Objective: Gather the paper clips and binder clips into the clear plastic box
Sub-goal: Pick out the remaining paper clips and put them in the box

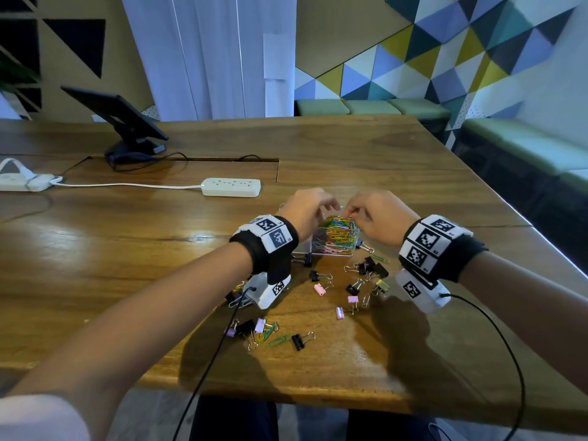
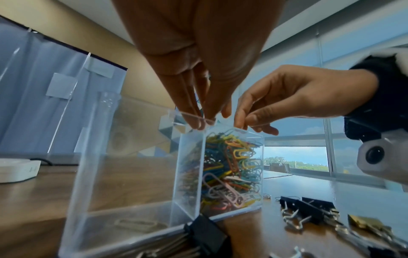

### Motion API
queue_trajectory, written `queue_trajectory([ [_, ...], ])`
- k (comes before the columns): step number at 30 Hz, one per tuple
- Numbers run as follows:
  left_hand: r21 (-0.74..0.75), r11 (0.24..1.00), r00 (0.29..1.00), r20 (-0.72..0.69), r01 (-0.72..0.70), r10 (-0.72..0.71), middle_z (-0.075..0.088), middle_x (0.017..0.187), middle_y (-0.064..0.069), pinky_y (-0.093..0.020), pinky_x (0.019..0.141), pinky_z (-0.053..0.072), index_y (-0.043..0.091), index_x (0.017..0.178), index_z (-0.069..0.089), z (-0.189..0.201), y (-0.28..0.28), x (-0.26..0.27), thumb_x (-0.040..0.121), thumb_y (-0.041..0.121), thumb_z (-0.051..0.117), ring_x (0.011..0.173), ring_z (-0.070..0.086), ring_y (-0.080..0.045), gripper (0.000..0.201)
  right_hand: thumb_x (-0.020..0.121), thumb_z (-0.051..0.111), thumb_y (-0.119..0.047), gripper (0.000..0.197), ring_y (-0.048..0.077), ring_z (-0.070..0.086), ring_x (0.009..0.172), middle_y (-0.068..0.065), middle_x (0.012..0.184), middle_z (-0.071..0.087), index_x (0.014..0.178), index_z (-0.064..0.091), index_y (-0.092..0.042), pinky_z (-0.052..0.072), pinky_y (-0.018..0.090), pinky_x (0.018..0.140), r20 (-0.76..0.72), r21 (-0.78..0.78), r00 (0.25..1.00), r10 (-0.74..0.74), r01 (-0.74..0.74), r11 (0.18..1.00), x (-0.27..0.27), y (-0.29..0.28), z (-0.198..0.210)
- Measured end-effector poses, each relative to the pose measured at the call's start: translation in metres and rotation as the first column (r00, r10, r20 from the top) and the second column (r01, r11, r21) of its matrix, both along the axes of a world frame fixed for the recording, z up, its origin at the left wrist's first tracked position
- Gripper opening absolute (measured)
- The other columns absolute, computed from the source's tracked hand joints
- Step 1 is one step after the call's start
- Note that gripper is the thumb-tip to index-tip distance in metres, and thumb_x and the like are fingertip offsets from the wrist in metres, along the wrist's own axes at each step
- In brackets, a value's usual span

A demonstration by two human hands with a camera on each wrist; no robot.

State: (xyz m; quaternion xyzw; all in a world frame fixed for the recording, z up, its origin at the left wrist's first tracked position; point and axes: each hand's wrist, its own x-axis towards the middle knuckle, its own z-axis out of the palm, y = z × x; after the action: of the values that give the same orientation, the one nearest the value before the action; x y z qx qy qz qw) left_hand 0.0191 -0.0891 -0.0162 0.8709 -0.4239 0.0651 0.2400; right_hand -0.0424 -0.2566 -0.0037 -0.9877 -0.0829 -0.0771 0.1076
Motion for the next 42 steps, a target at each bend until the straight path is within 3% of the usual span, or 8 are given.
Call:
queue_trajectory([
  [6, 0.231, 0.972, 0.994, 0.096, 0.028, -0.052, 0.059, 0.115, -0.004, -0.034, 0.094, 0.044, 0.016, 0.115, 0.064, -0.006, 0.009, 0.004, 0.093, 0.011, 0.051, 0.11, 0.051, -0.02, 0.026, 0.095, 0.043, -0.019, 0.03, 0.019, 0.056, 0.108, 0.002, 0.12, 0.057, 0.119, 0.06, -0.02, 0.047, 0.038, 0.095, -0.08, -0.097, 0.997, 0.016, -0.024, 0.995, -0.003, 0.006, -0.005],
  [13, 0.121, 0.992, 0.999, 0.005, 0.032, -0.033, 0.064, 0.115, -0.001, -0.019, 0.09, 0.039, 0.016, 0.129, 0.052, 0.004, 0.021, -0.004, 0.093, 0.008, 0.048, 0.105, 0.056, -0.012, 0.037, 0.095, 0.043, -0.021, 0.031, 0.019, 0.056, 0.106, 0.003, 0.126, 0.053, 0.124, 0.056, -0.021, 0.048, 0.035, 0.093, -0.074, -0.087, 0.997, 0.031, -0.037, 0.996, -0.009, 0.008, -0.003],
  [16, 0.065, 0.997, 0.999, 0.005, 0.039, -0.04, 0.064, 0.107, 0.001, -0.018, 0.088, 0.041, 0.014, 0.119, 0.058, 0.011, 0.04, -0.011, 0.091, 0.009, 0.052, 0.095, 0.054, -0.006, 0.028, 0.093, 0.049, -0.021, 0.031, 0.015, 0.055, 0.097, 0.002, 0.117, 0.056, 0.122, 0.056, -0.02, 0.049, 0.031, 0.086, 0.011, -0.053, 0.997, 0.079, -0.078, 0.996, -0.014, 0.015, -0.001],
  [19, 0.171, 0.985, 0.999, -0.045, 0.02, -0.012, 0.057, 0.096, 0.006, -0.024, 0.086, 0.046, 0.015, 0.102, 0.061, 0.013, 0.067, -0.02, 0.091, 0.016, 0.055, 0.086, 0.049, -0.006, 0.013, 0.091, 0.051, -0.022, 0.026, 0.013, 0.054, 0.096, -0.002, 0.109, 0.057, 0.116, 0.06, -0.021, 0.049, 0.031, 0.085, 0.042, -0.056, 0.987, 0.157, -0.155, 0.986, -0.022, 0.032, -0.004],
  [23, 0.39, 0.92, 0.98, -0.195, 0.037, 0.043, 0.058, 0.094, 0.01, -0.017, 0.076, 0.045, 0.021, 0.097, 0.061, 0.003, 0.099, -0.035, 0.088, 0.022, 0.059, 0.085, 0.054, -0.006, 0.009, 0.091, 0.05, -0.024, 0.019, 0.0, 0.046, 0.089, -0.013, 0.099, 0.058, 0.102, 0.065, -0.023, 0.048, 0.027, 0.087, -0.117, -0.089, 0.943, 0.311, -0.322, 0.942, -0.034, 0.057, -0.014],
  [26, 0.536, 0.844, 0.973, -0.21, 0.033, 0.095, 0.057, 0.088, 0.012, -0.011, 0.062, 0.036, 0.022, 0.096, 0.063, -0.009, 0.118, -0.039, 0.086, 0.03, 0.063, 0.081, 0.052, -0.006, 0.013, 0.092, 0.051, -0.03, 0.018, 0.003, 0.053, 0.096, -0.012, 0.103, 0.06, 0.104, 0.064, -0.025, 0.046, 0.022, 0.09, -0.3, -0.114, 0.865, 0.403, -0.452, 0.885, -0.049, 0.078, -0.024],
  [33, 0.546, 0.836, 0.942, -0.246, -0.059, 0.227, 0.056, 0.084, 0.008, -0.016, 0.057, 0.036, 0.02, 0.094, 0.057, -0.026, 0.139, -0.043, 0.077, 0.04, 0.071, 0.076, 0.052, -0.01, 0.03, 0.087, 0.053, -0.048, 0.035, 0.014, 0.055, 0.098, -0.004, 0.1, 0.061, 0.111, 0.06, -0.022, 0.05, 0.038, 0.086, -0.448, -0.091, 0.759, 0.472, -0.564, 0.821, -0.067, 0.109, -0.034],
  [42, 0.508, 0.86, 0.943, -0.264, -0.043, 0.203, 0.057, 0.087, 0.007, -0.011, 0.056, 0.032, 0.018, 0.1, 0.064, -0.027, 0.137, -0.046, 0.08, 0.033, 0.071, 0.075, 0.049, -0.007, 0.026, 0.089, 0.055, -0.042, 0.031, 0.014, 0.056, 0.097, -0.003, 0.101, 0.063, 0.107, 0.064, -0.019, 0.049, 0.035, 0.085, -0.457, -0.068, 0.735, 0.5, -0.59, 0.805, -0.068, 0.124, -0.032],
])
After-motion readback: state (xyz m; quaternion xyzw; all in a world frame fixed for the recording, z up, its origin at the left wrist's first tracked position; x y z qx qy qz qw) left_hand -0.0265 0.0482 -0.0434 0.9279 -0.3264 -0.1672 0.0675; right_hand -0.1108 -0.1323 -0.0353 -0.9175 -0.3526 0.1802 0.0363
